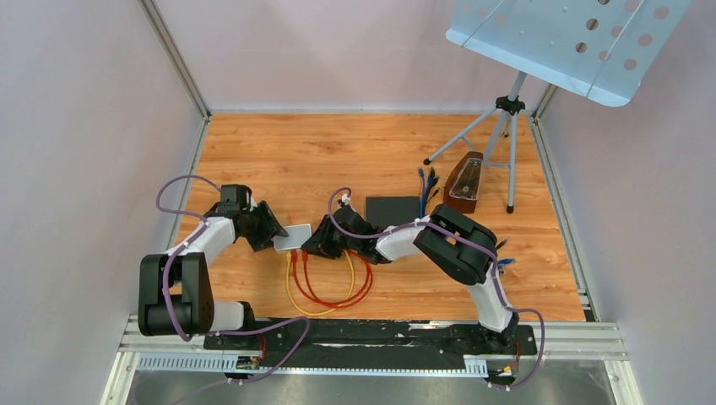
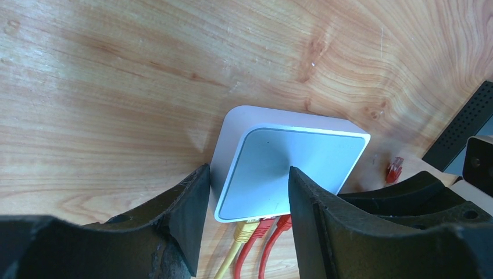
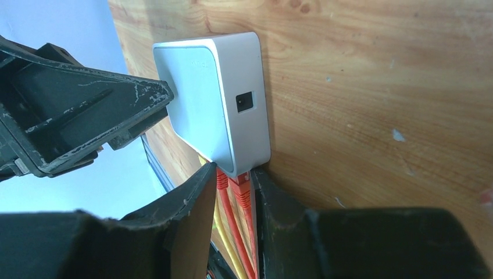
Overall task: Pull the plug from the switch port
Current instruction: Pull the connector from the switch port.
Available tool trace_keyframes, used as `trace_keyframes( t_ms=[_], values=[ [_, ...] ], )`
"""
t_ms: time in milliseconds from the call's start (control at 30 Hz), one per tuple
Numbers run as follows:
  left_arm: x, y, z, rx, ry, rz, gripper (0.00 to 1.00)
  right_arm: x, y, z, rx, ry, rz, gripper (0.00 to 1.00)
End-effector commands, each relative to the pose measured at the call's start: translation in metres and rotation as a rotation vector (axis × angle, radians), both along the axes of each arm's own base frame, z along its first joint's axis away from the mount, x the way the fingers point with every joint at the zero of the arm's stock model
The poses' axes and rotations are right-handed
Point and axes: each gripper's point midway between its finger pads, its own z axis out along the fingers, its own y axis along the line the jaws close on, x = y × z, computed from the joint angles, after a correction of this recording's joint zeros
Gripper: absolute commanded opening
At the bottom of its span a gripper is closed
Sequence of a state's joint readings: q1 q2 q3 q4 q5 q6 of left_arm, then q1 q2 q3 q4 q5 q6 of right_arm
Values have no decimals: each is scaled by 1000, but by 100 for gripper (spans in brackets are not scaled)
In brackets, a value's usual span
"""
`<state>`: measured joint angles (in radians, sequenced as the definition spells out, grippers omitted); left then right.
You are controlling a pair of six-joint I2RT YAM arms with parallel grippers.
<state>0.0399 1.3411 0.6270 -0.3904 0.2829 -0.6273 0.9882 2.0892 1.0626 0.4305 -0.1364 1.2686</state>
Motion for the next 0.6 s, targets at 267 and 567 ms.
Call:
trace_keyframes(
  t_ms=[267,567],
  values=[
    [2,-7,3,-35,-16,-4,58,11,-18,-19,-139,-37,-13,32],
    [1,-7,2,-34,-10,-3,57,4,-12,-7,-20,-84,61,40]
  ],
)
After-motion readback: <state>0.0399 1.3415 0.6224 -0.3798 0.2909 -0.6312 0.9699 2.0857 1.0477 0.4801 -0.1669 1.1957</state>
